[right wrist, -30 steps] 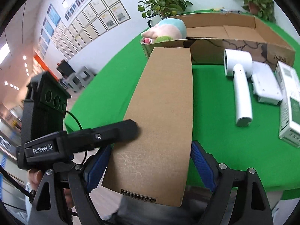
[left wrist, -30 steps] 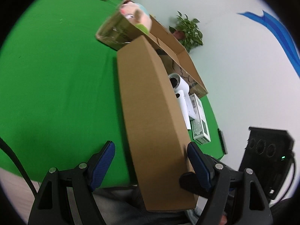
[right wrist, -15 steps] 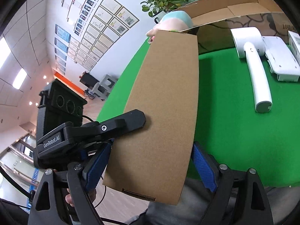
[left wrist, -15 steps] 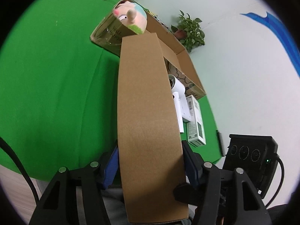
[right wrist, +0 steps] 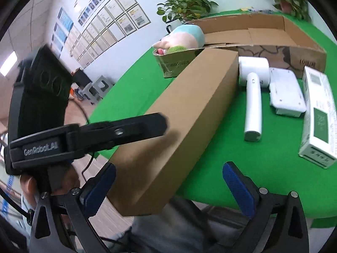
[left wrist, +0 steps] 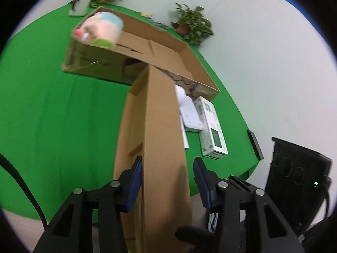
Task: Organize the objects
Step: 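Lift the cardboard insert with the right gripper while the left gripper grasps it too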
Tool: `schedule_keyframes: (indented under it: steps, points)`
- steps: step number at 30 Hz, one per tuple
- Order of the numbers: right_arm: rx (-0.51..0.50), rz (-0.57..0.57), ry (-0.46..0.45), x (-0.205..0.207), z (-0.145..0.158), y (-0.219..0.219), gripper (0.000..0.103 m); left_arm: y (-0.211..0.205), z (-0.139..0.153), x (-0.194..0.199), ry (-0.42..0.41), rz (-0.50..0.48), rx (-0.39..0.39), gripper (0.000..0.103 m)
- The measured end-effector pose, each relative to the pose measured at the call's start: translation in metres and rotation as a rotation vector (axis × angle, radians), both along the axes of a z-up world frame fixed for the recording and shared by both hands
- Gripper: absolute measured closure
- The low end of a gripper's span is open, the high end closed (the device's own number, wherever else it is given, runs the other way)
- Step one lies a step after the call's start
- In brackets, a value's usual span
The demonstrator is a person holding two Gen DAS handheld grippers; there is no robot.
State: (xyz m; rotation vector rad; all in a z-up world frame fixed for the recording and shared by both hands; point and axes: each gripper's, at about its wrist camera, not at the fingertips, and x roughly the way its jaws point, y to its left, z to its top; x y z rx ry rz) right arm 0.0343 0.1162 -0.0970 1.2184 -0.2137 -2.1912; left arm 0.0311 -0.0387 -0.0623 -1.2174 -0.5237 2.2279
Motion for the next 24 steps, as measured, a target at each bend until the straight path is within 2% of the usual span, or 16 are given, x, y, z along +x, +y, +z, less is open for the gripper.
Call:
schedule_keyframes:
  steps: [5,10,15,16,17,19,21,24]
  points:
    - [0.044,-0.057,0.036,0.003,0.006,0.016,0.001,0.036,0.002,-0.005,0.003,-0.075,0.012,0.057]
    - [0.034,-0.099,0.067,0.008,0.015,0.035,0.002,0.066,0.01,-0.007,0.016,-0.151,0.016,0.057]
    - [0.057,-0.137,0.086,0.017,0.021,0.05,0.006,0.091,0.017,-0.01,0.058,-0.205,-0.023,0.057]
    - [0.072,-0.15,0.089,0.017,0.019,0.05,0.013,0.091,0.016,-0.009,0.066,-0.199,-0.031,0.057]
    - [0.091,-0.164,0.082,0.021,0.017,0.054,0.028,0.088,0.015,-0.008,0.069,-0.189,-0.034,0.057]
    - [0.12,-0.195,0.046,0.016,0.009,0.063,0.041,0.075,0.013,-0.005,0.072,-0.151,-0.03,0.057]
    - [0.112,-0.205,0.027,0.016,0.003,0.068,0.043,0.057,0.013,-0.001,0.08,-0.097,-0.03,0.057]
    - [0.097,-0.219,0.045,0.017,0.002,0.069,0.044,0.03,0.007,0.002,0.062,-0.019,-0.037,0.057]
